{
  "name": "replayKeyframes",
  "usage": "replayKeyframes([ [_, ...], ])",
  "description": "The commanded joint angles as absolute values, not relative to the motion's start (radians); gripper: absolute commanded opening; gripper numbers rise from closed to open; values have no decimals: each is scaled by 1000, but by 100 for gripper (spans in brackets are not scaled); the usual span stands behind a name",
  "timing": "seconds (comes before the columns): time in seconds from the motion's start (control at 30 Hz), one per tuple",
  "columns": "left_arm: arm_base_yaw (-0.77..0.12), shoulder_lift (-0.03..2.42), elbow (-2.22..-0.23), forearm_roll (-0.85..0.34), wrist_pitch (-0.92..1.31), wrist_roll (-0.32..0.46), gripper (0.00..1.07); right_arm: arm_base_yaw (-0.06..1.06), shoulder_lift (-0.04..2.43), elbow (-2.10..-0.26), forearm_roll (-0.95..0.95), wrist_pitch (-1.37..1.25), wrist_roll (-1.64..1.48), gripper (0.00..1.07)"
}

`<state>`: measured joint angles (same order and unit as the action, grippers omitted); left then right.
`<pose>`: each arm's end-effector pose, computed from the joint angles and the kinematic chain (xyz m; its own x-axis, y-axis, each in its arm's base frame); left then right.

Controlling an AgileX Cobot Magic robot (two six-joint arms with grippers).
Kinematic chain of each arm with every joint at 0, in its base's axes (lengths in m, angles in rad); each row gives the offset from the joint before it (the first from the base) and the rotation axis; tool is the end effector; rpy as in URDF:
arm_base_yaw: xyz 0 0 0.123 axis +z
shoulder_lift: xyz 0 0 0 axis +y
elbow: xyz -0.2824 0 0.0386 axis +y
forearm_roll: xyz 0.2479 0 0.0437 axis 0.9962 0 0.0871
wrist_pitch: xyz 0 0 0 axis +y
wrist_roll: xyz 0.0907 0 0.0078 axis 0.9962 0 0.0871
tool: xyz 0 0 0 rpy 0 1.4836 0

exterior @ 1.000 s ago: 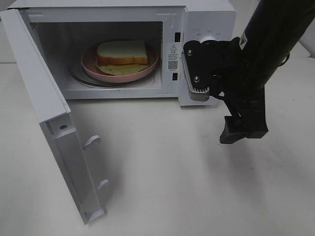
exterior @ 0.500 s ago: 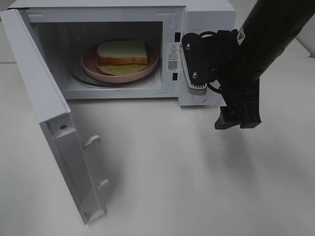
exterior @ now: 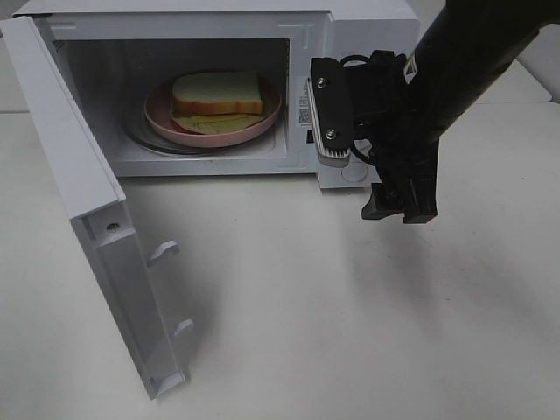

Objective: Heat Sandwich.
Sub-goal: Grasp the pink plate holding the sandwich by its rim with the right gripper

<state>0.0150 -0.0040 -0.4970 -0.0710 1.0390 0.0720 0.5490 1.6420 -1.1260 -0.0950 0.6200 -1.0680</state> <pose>-0.0042 -0.0056 0.2783 -0.4329 0.0294 -0.9010 0.0557 0.9984 0.0058 0.2936 0.1737 0.2389 0.1484 -0.9754 -0.1631 -0.8780 -0.0541 -0.4756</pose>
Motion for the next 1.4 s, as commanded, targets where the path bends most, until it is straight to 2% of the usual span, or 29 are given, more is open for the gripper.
replayKeyframes([
  [0.03, 10, -25, -495, -74, 1029, 69, 101, 570, 1658, -1137, -102, 604, -1073, 87],
  [0.87, 10, -25, -495, -74, 1029, 69, 101, 666, 1956, -1509, -130, 605, -1069, 86],
  [1.4, 10, -25, -495, -74, 1029, 69, 101, 676, 2188, -1768, -130, 605, -1069, 83],
])
